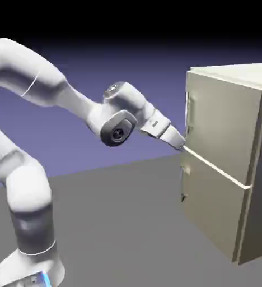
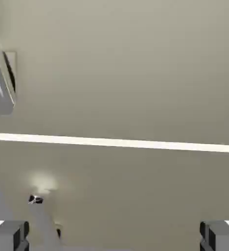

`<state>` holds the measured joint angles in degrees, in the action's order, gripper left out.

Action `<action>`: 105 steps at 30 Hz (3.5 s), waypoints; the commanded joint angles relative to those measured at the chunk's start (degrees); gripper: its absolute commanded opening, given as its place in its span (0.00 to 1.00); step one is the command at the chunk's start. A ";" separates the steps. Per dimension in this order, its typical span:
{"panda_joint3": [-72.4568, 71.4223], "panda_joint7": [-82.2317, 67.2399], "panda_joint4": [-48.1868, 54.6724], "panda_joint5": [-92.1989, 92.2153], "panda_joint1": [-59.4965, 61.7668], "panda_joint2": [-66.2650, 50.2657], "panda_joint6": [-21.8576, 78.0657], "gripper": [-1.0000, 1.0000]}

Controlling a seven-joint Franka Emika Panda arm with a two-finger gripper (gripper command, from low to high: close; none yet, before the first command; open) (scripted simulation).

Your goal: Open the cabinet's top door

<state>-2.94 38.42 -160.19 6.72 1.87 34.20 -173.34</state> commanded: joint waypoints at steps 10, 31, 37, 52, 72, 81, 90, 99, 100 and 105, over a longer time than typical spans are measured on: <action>-10.91 -14.97 3.02 24.93 9.49 5.73 2.48 0.50; -33.81 -46.39 9.38 77.26 29.41 17.75 7.68 0.50; -40.35 -55.37 11.19 92.22 35.11 21.19 9.17 0.50; -56.71 -77.82 15.73 129.60 49.34 29.77 12.89 0.50; -73.12 -95.13 27.03 159.27 69.92 34.69 17.15 0.00; -60.27 -116.47 15.92 159.71 53.09 18.04 25.33 0.00; -43.10 -128.24 9.76 155.52 35.63 9.03 28.70 0.00; -26.68 -146.76 11.58 160.64 18.97 -0.72 24.06 0.00; -24.60 -147.54 11.25 160.32 16.95 -0.86 24.12 0.00; -14.22 -149.26 9.03 156.42 7.15 -0.27 24.31 0.00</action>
<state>-17.16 -110.80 -151.20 163.24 9.04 33.91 -149.01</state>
